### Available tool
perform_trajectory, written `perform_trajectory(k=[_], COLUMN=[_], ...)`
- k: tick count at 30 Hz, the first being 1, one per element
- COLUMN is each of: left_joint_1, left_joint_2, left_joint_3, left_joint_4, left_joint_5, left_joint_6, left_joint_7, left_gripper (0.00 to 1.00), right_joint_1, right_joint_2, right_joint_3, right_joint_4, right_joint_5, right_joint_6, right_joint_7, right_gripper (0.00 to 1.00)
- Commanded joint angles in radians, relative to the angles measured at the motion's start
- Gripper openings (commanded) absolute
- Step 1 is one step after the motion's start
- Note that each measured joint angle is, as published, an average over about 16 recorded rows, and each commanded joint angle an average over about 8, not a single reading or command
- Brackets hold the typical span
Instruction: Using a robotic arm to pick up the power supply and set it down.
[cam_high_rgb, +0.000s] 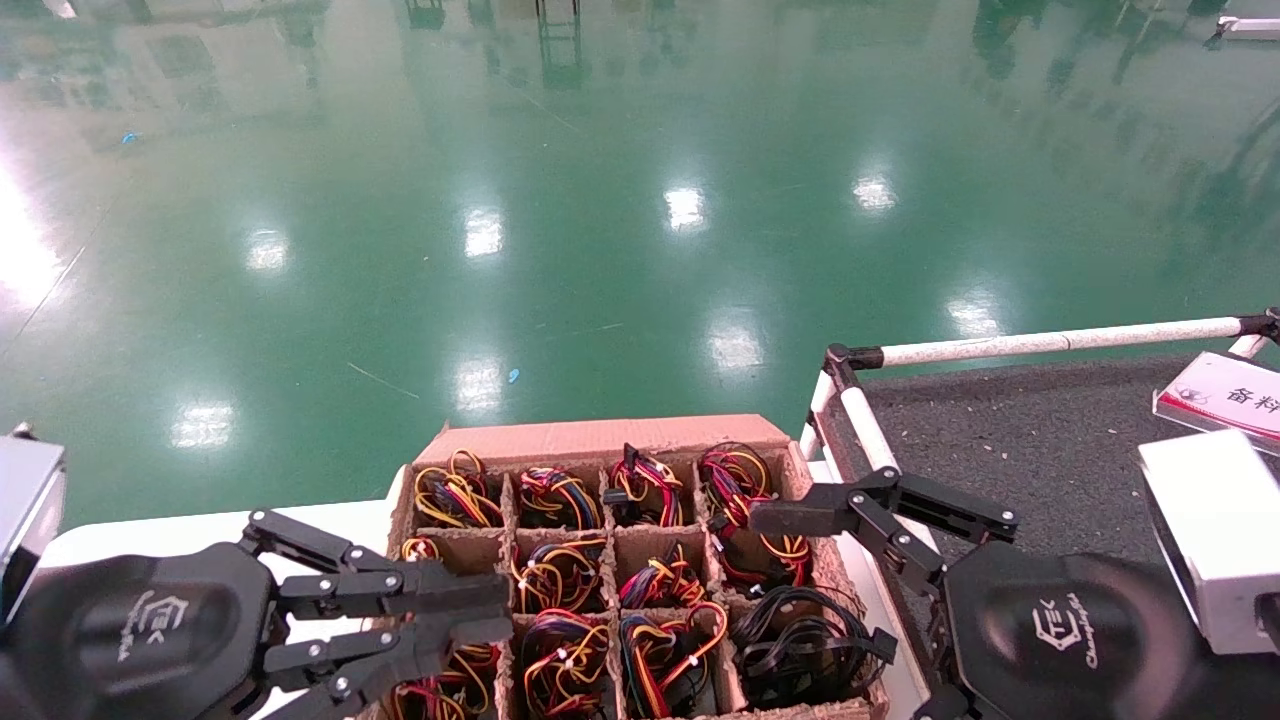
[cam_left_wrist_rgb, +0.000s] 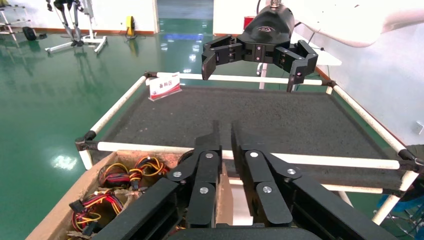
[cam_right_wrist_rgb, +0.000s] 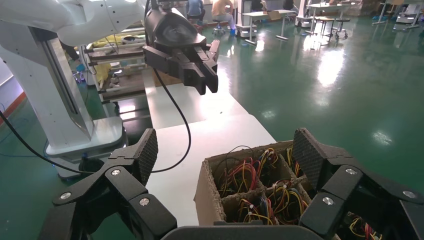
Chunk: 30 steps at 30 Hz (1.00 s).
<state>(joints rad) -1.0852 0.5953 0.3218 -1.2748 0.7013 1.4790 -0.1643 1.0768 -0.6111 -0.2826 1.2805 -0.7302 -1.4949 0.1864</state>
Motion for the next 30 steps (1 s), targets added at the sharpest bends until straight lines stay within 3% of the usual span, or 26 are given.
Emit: perform_trajectory(k=[1,5,6,13,14,18,19,26,27,30], left_joint_1=[0.000,0.000,0.000,0.000,0.000,0.000,0.000,0.000,0.000,0.000], left_joint_2=[0.000,0.000,0.000,0.000,0.000,0.000,0.000,0.000,0.000,0.000], left_joint_3=[0.000,0.000,0.000,0.000,0.000,0.000,0.000,0.001,0.001,0.001], left_joint_4=[0.000,0.000,0.000,0.000,0.000,0.000,0.000,0.001,0.001,0.001], left_joint_5=[0.000,0.000,0.000,0.000,0.000,0.000,0.000,0.000,0.000,0.000], left_joint_6=[0.000,0.000,0.000,0.000,0.000,0.000,0.000,0.000,0.000,0.000], left_joint_7=[0.000,0.000,0.000,0.000,0.000,0.000,0.000,0.000,0.000,0.000], left_gripper=[0.00,0.00,0.04,0.92,1.00,1.00,1.00,1.00,1.00,1.00], right_joint_1=[0.000,0.000,0.000,-0.020,-0.023,-0.028,-0.028,-0.039,-0.041,-0.047], right_joint_2=[0.000,0.000,0.000,0.020,0.024,0.034,0.035,0.036,0.036,0.033], right_joint_3=[0.000,0.000,0.000,-0.024,-0.032,-0.066,-0.073,-0.103,-0.107,-0.116], right_joint_4=[0.000,0.000,0.000,-0.036,-0.043,-0.064,-0.067,-0.070,-0.068,-0.060], right_joint_5=[0.000,0.000,-0.001,-0.085,-0.113,-0.224,-0.246,-0.349,-0.361,-0.391], right_joint_6=[0.000,0.000,0.000,0.033,0.044,0.093,0.104,0.184,0.194,0.225], right_joint_7=[0.000,0.000,0.000,-0.012,-0.014,-0.016,-0.014,0.011,0.016,0.031], right_gripper=[1.00,1.00,1.00,1.00,1.00,1.00,0.92,0.05,0.00,0.00])
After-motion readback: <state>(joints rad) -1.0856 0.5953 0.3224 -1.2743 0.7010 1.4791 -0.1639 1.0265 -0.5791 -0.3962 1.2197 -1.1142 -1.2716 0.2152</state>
